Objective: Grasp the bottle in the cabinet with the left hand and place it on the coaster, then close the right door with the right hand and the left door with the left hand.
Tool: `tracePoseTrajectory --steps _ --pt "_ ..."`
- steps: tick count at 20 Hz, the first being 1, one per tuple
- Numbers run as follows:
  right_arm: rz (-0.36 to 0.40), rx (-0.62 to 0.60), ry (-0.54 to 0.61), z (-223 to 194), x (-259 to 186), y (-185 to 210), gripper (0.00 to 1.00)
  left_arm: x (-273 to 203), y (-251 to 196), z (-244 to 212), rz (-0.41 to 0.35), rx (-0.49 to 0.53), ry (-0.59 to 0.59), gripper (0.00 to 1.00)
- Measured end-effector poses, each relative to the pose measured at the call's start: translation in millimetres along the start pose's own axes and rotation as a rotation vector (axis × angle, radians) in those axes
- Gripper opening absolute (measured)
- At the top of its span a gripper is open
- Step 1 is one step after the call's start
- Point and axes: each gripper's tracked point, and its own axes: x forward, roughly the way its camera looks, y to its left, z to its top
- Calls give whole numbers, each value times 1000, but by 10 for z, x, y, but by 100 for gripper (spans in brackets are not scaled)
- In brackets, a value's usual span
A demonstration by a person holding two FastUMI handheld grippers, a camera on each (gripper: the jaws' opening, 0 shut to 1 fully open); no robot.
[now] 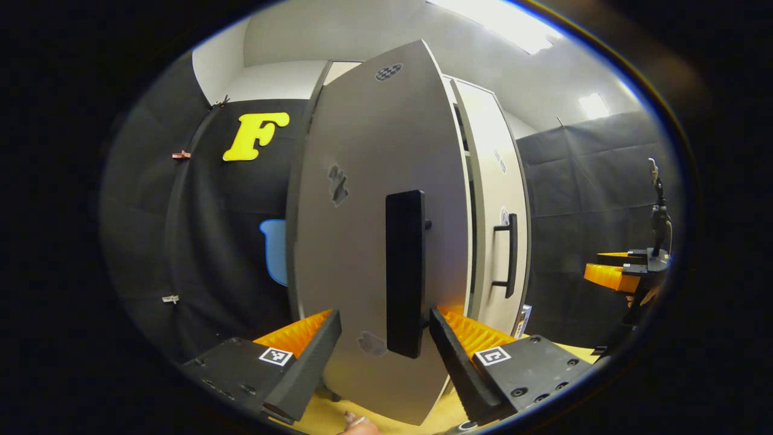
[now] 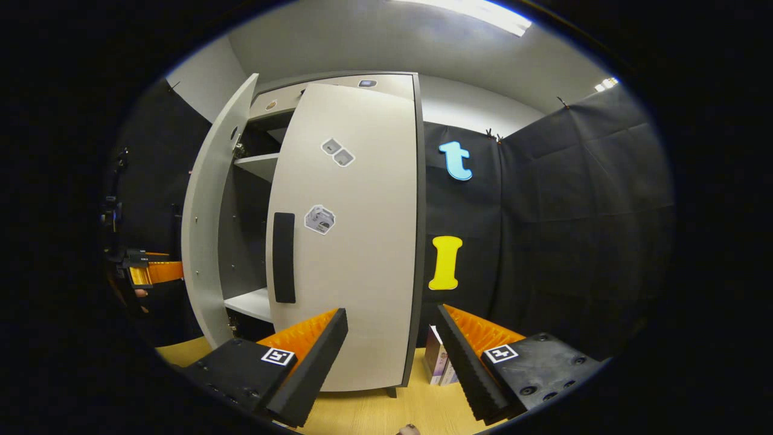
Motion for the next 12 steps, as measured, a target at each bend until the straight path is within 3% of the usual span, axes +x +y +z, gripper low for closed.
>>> tracePoseTrajectory --steps 4,12 --pt "28 33 -46 166 -9 37 98 58 -177 58 9 11 -12 94" --pt "124 51 -35 122 66 320 97 -264 -27 72 85 7 4 94"
